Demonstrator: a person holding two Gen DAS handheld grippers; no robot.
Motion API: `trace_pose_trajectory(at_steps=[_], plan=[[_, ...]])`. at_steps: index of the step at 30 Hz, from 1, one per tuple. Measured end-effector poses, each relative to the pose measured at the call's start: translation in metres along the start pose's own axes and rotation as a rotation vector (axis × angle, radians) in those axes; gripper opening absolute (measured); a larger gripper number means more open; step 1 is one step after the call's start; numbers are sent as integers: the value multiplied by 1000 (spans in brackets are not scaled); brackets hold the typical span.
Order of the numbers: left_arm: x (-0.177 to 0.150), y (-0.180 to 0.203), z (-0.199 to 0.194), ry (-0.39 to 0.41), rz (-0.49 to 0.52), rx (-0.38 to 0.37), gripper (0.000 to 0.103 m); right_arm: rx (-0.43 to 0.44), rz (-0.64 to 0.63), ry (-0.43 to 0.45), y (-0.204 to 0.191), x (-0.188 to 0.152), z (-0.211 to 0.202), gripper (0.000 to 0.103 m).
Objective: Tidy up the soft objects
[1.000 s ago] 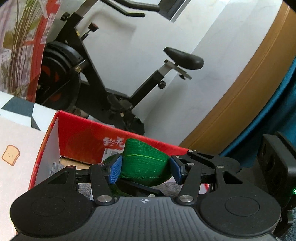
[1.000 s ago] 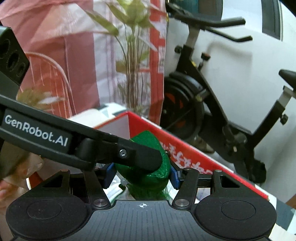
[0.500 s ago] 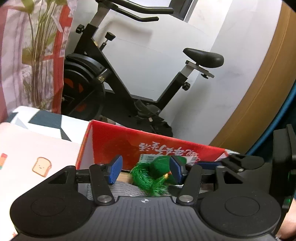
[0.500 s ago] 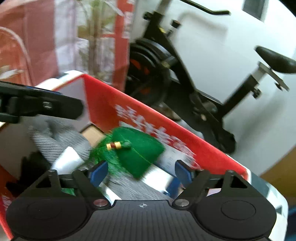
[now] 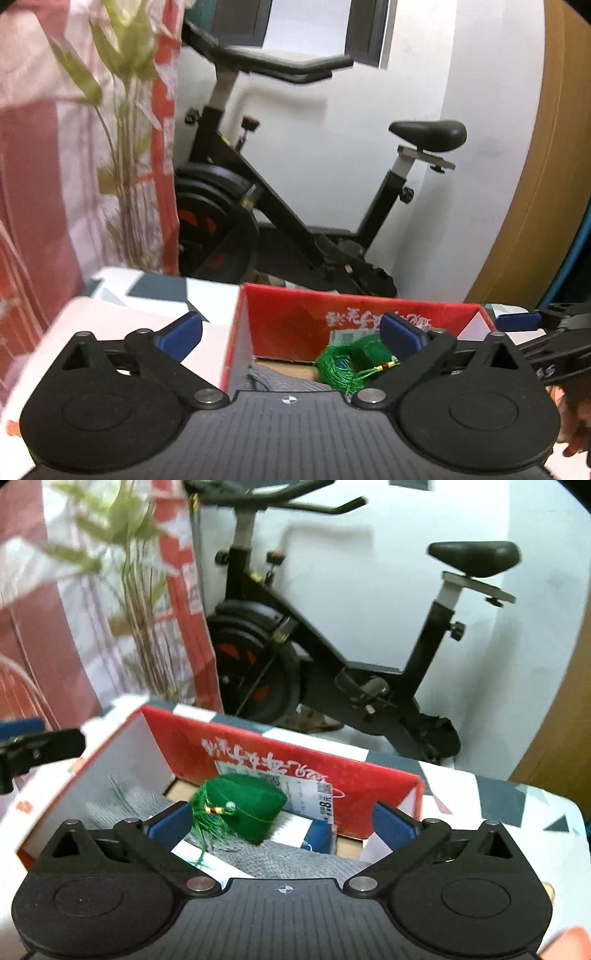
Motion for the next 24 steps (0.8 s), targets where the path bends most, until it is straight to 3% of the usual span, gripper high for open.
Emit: trace_pose_trajectory(at_steps=[3,5,9,13,16,21,24], plan=[[6,2,-21,-4,-5,42,103,-51,22,24,-1,-2,-23,103],[9,2,-40,20,-8,31,103,-81,0,51,-7,-5,-38,103],[12,6,-75,54,-17,44,103,-66,8,113,-14,-13,-73,103],[15,15,-104,49,-5,118,103,-84,27,158,-22,-19,-107,103],[13,22,-129,89,32,175,103,-108,28,203,-29,-25,-139,103],[10,21,-168,142,0,143,103,-71,62,265,-34,-35,-187,103],[5,23,-193,192,11,180,103,-70,90,323,-39,-44,-219,103]])
Point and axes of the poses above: each gripper's, at about its wrist camera, not at the fingertips, and z roughly the way its jaws point, y to its right, x to its top, the point moved 2 cm from there along z, roughly the way its jaws point, and after that the axes turned 10 degrees about -y, right-handed, at the moved point
